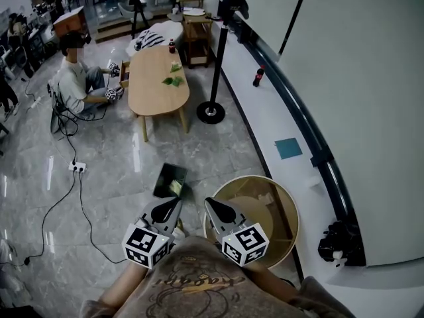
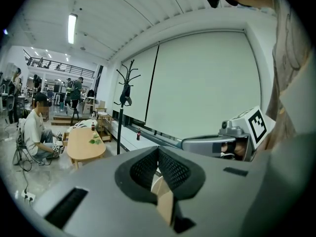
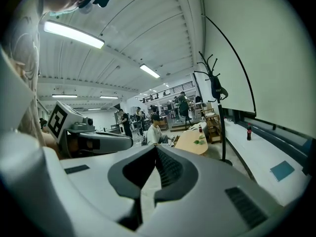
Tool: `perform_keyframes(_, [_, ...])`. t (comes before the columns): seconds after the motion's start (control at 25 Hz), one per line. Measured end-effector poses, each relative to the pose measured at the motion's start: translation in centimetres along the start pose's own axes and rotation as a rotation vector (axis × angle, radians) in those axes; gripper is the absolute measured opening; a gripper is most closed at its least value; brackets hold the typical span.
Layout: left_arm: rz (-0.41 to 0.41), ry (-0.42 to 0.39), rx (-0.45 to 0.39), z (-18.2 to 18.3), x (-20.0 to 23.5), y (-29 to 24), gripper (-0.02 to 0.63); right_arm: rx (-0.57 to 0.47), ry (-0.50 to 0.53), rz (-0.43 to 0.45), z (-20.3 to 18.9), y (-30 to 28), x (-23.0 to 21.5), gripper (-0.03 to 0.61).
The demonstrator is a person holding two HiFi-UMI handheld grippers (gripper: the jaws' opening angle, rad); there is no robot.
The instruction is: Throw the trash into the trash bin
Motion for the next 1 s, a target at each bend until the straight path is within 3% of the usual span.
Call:
perform_keyframes(0.52, [0.024, 0.068, -0.011, 0.4, 0.7, 0.3, 0.020, -0.003, -0.004, 0.016, -0.1, -0.2, 0.5, 0.018])
perform_keyframes(1.0, [0.030, 0.084, 0.007, 0.1, 1.4, 1.0, 0.020, -0.002, -0.006, 0.021, -0.2, -0.4, 1.1, 0.018])
Point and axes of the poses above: the fingertips, and each gripper's own axes: y backward along the fingers, x to its left, z out of its top, the point moved 3 cm from there along y, backward along the fingers, and after that the axes turned 10 degrees about z, right-handed, at the moved point
